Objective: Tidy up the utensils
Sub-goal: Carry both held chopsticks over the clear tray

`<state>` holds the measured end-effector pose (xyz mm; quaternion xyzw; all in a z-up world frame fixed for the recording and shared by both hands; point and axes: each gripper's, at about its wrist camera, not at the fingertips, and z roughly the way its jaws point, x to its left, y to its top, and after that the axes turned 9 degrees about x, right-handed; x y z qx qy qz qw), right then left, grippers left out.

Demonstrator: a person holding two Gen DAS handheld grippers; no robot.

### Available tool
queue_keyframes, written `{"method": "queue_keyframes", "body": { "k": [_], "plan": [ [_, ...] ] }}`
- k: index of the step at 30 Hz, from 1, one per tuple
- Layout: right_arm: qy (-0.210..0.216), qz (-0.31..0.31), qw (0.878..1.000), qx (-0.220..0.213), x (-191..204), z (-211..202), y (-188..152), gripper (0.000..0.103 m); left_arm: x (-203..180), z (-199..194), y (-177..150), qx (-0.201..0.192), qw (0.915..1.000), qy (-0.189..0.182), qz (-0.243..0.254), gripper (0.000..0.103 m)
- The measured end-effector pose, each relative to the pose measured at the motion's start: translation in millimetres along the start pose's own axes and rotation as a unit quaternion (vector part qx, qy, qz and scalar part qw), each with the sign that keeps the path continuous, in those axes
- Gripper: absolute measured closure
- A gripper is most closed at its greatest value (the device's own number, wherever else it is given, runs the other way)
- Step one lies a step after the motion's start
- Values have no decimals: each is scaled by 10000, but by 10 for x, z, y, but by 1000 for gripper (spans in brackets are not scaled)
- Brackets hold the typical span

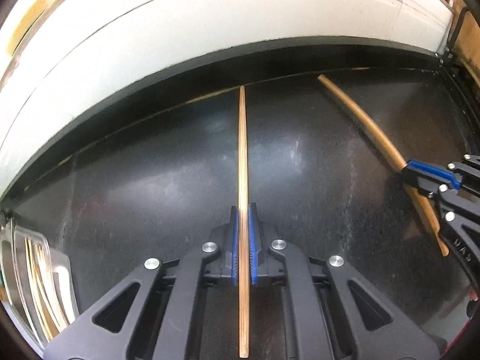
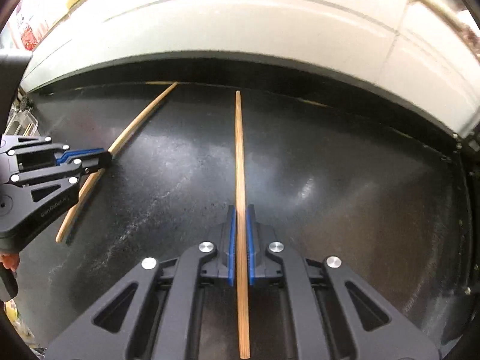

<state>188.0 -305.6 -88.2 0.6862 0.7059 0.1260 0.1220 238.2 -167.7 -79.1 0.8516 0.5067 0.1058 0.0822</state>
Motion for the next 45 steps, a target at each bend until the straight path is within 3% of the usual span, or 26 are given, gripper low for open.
{"method": "queue_keyframes", "body": {
  "k": [5, 13, 21, 25, 31, 39, 45],
  "plan": [
    [360, 667, 9971, -83, -76, -221, -99, 96, 87, -184, -127, -115, 9998, -137, -103, 98],
    [692, 1012, 9921, -267, 68, -548, -308, 96, 237, -573, -387, -391, 9979, -504, -94, 97],
    [826, 1021, 9908, -339, 709, -954, -642, 96, 605, -858, -981, -380, 9956, -855, 35, 97],
    [837, 1148, 9896, -221, 1140, -952, -732, 96, 1020, -955, -1271, -358, 9957, -852, -54, 97],
    [1197, 1368, 9830, -269, 1645, -1058, -642, 96, 1695, -1013, -1521, -340, 9955, -819, -334, 97],
    [1748, 1178, 9775, -37, 2487, -1027, -495, 96, 2761, -978, -1714, -248, 9876, -1204, -972, 97],
    [1859, 1039, 9770, -38, 3091, -963, -389, 96, 3158, -843, -1804, -123, 9861, -1327, -988, 97]
  ]
}}
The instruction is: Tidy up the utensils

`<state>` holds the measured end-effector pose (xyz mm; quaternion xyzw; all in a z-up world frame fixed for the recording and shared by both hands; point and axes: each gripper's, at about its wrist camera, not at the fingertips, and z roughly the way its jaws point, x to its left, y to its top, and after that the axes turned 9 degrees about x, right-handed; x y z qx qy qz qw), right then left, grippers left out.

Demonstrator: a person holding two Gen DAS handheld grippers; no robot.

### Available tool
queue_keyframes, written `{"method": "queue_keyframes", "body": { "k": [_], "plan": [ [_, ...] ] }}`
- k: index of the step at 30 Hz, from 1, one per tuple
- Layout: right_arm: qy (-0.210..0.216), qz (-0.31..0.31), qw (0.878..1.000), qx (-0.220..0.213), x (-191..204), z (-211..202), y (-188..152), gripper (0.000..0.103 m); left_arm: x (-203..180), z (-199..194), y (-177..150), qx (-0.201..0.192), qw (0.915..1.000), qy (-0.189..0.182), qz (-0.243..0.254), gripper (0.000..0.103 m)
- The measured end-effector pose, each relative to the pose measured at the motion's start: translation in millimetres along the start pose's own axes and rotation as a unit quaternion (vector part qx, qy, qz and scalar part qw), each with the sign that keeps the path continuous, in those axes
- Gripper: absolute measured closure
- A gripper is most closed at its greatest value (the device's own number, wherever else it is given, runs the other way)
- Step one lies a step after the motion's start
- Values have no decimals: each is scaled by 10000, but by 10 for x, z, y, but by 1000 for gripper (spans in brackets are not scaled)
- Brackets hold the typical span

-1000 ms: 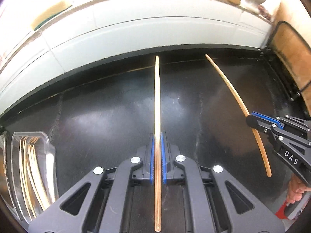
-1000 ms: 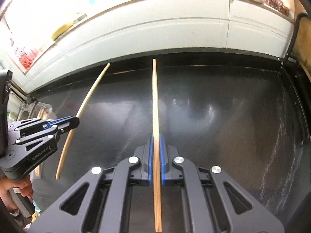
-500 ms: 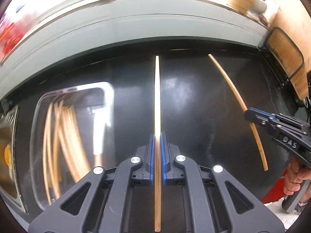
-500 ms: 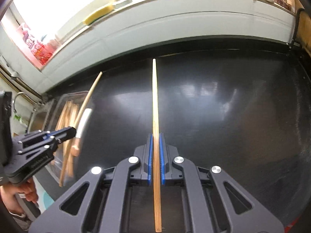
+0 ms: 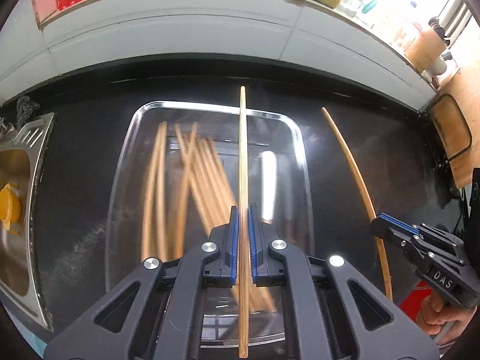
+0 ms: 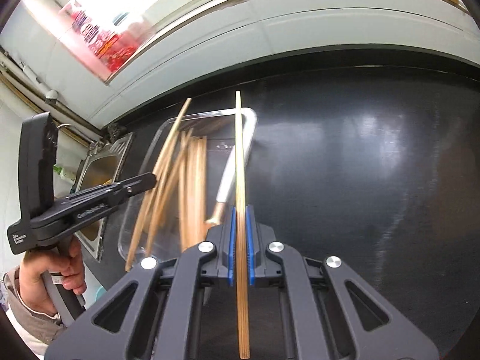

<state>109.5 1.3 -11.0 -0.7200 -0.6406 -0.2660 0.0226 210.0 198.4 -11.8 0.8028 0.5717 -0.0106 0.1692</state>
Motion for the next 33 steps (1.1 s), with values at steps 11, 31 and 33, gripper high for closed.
{"method": "queue_keyframes", "body": {
  "k": [11, 31, 33],
  "plan": [
    [-60, 116, 9998, 137, 435, 343, 18, 96, 475, 22, -96, 142, 9998, -110, 100, 97],
    [-2191, -1214, 9675, -356, 364, 138, -287, 6, 556, -433, -29, -504, 9980, 125, -355, 6],
    [-2315, -1074, 9664, -316, 197, 89, -311, 6, 359, -347, -74, -334, 9992, 88, -185, 6]
  ]
}}
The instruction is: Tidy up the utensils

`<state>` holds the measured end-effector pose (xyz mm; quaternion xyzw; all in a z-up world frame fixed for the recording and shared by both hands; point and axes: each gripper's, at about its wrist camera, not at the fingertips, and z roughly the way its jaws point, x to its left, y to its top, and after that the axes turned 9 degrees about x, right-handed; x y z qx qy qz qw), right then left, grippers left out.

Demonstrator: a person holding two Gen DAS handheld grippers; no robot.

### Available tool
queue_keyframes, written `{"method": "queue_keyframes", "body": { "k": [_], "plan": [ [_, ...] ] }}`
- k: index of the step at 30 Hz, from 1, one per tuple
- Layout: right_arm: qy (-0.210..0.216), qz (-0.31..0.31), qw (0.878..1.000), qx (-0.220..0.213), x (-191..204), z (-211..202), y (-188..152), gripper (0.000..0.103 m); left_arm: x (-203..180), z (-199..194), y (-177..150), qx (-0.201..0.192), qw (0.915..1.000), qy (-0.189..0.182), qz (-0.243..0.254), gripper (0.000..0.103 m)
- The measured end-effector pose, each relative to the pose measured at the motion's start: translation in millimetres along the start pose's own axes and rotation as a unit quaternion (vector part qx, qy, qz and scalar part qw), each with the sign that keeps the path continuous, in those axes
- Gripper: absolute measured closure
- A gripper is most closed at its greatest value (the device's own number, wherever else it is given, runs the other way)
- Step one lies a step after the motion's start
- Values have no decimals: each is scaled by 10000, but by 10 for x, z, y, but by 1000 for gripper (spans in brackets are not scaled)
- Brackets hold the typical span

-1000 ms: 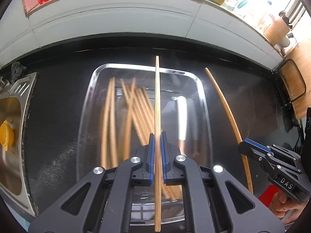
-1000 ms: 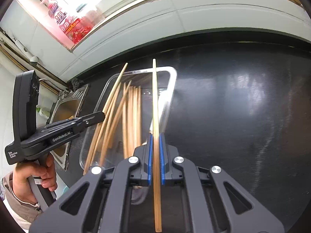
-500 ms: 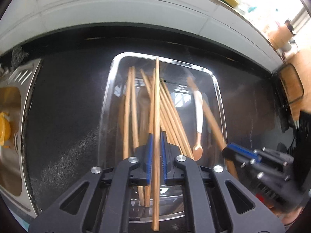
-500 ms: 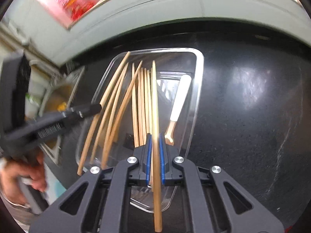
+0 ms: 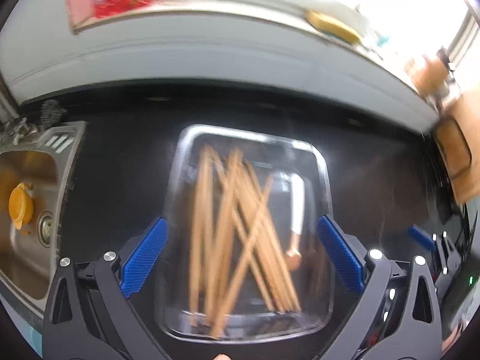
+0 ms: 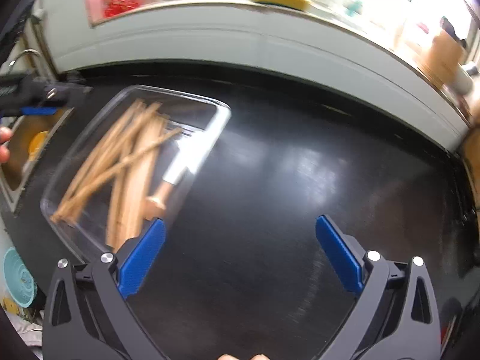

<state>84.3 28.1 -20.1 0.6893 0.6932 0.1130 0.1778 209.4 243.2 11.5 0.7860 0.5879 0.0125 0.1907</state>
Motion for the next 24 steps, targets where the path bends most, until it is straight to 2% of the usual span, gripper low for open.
{"method": "queue_keyframes", "body": {
  "k": [6, 12, 19, 24],
  "plan": [
    [40, 407, 9990, 168, -634, 3, -261, 6, -720, 243, -154, 246, 9988, -29, 411, 6],
    [168, 659, 9975, 185, -1329, -103, -512, 6, -1478, 376, -256, 300, 9975, 44, 639, 6],
    [249, 719, 9969, 194, -2107, -142, -789, 6, -2183, 529, -449, 426, 9982, 108, 404, 6],
    [328, 634, 9973, 181, -2602, -112, -979, 6, -2711, 664, -636, 521, 9973, 330, 387, 6]
  ]
}}
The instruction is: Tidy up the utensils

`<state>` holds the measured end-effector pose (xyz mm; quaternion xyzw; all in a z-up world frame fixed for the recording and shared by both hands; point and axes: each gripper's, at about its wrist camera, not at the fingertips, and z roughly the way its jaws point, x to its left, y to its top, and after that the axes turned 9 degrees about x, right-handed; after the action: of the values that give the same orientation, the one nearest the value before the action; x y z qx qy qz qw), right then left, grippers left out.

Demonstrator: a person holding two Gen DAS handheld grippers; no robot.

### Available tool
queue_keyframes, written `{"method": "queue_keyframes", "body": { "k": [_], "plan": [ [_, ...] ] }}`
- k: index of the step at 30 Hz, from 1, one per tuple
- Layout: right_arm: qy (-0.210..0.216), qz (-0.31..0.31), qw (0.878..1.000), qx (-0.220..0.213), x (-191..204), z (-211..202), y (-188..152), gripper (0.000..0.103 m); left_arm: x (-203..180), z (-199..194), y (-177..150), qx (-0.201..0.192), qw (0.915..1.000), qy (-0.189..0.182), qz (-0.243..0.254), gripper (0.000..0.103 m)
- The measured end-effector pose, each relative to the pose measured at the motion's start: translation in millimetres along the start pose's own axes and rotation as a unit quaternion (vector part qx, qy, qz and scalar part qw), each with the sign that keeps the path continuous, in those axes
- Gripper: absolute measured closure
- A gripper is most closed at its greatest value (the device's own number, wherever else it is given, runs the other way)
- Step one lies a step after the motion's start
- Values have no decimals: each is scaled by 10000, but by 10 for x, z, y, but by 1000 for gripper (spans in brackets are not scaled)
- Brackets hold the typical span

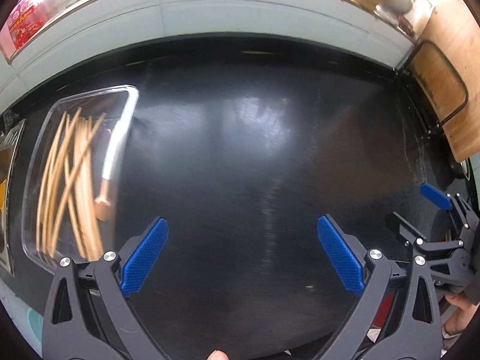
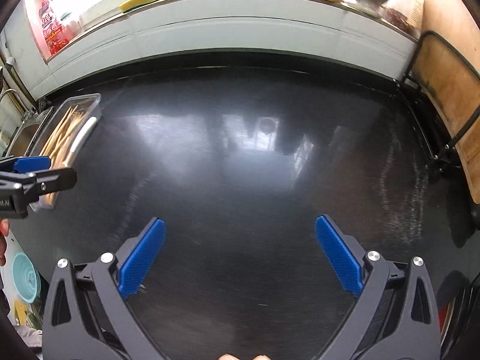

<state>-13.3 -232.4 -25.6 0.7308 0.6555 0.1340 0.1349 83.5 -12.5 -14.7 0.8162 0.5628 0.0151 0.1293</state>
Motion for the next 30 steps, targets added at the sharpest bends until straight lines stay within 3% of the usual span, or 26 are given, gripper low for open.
{"method": "queue_keyframes", "body": {
  "k": [7, 17, 27, 30],
  "plan": [
    [169, -128, 9997, 85, -513, -1, -132, 6, -588, 66, -117, 60, 9997, 74, -230, 6],
    [175, 87, 9997, 118, -767, 3, -213, 6, -875, 149, -205, 173, 9994, 233, -187, 6],
    [208, 436, 9985, 239, -764, 35, -158, 6, -934, 89, -112, -458, 9960, 757, 122, 6],
    [207, 438, 9984, 287, -723, 55, -135, 6, -951, 120, -82, -463, 9971, 596, 136, 6]
  ]
}}
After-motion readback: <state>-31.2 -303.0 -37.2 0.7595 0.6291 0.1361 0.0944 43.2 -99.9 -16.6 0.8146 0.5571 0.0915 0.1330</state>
